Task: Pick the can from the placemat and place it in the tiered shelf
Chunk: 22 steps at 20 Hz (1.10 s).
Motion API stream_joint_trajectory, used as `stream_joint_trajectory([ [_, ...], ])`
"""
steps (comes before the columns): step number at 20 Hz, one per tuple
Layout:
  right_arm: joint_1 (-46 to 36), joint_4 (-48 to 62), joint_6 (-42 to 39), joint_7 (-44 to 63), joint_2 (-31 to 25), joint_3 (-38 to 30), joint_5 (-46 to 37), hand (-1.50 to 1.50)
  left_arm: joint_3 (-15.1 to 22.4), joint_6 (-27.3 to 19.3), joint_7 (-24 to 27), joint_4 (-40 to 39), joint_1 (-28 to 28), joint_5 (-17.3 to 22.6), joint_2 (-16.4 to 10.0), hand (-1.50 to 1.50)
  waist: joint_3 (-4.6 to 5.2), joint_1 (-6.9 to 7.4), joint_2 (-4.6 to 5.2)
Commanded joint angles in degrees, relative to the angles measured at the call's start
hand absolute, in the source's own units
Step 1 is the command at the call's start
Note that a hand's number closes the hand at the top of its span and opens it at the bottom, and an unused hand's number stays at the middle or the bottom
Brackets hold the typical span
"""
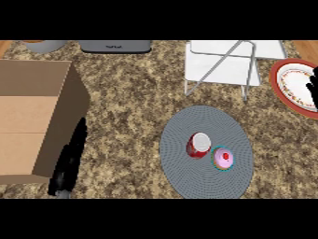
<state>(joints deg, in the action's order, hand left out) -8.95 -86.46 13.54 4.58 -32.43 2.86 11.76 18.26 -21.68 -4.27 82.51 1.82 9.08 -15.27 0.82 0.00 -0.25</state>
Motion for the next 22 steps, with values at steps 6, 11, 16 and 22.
stream_joint_trajectory([
  [6, 7.5, -10.4, 25.0, 8.5, 13.9, -0.2, -6.1, -1.50, -2.2, 3.6, 3.5, 4.1, -9.1, -3.6, -5.8, 0.00, -0.67, -3.30, -0.69],
  [11, 16.6, 2.7, 35.3, 7.1, 10.3, -4.4, -16.4, 1.50, -1.0, 3.4, 3.4, 4.8, -7.6, -2.7, -3.8, 0.00, -0.21, -5.03, 0.89],
  [16, 21.3, -7.0, 57.5, -4.8, 30.5, -2.2, -21.9, -1.50, -1.6, 6.0, 4.2, 4.0, -7.5, -1.6, -4.9, 0.00, -0.72, -2.77, -0.21],
  [22, 30.6, -18.7, 59.1, -10.8, 32.3, 17.6, -22.1, -1.50, -3.1, 8.9, 3.2, 0.4, -13.2, -1.0, -4.0, 0.00, -0.77, -1.14, 0.14],
])
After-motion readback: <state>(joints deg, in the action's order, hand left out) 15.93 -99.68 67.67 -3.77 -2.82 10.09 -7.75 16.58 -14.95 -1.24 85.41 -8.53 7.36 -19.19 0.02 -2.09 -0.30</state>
